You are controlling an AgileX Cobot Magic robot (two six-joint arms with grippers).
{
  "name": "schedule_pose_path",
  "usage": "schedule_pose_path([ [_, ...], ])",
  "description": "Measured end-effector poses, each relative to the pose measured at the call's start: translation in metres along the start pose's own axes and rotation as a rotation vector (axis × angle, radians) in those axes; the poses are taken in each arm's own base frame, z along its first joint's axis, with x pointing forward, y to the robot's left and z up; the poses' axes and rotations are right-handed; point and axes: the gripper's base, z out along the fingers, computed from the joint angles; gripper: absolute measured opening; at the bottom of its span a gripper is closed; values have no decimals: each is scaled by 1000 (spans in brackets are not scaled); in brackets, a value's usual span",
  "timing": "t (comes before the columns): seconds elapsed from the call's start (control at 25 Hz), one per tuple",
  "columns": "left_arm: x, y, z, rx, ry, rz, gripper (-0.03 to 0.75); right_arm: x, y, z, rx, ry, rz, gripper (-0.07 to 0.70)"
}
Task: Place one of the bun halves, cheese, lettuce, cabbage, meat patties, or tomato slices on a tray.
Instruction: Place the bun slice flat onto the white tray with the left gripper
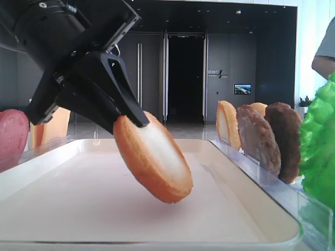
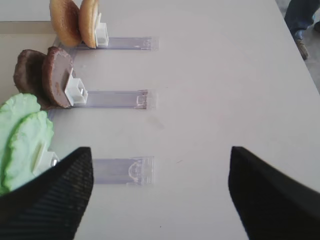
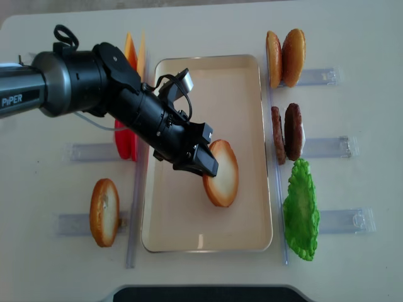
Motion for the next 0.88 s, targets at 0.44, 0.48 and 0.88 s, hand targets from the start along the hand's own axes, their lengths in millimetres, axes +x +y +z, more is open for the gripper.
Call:
schedule_pose_path([
  [0.44, 0, 3, 1, -16, -12, -6, 115, 0, 0, 0, 0, 0, 0, 531],
  [0.48, 1, 4, 1, -27, -6, -8, 113, 0, 0, 0, 0, 0, 0, 531],
  [0.88, 0, 6, 1, -47, -16, -17, 113, 0, 0, 0, 0, 0, 0, 531],
])
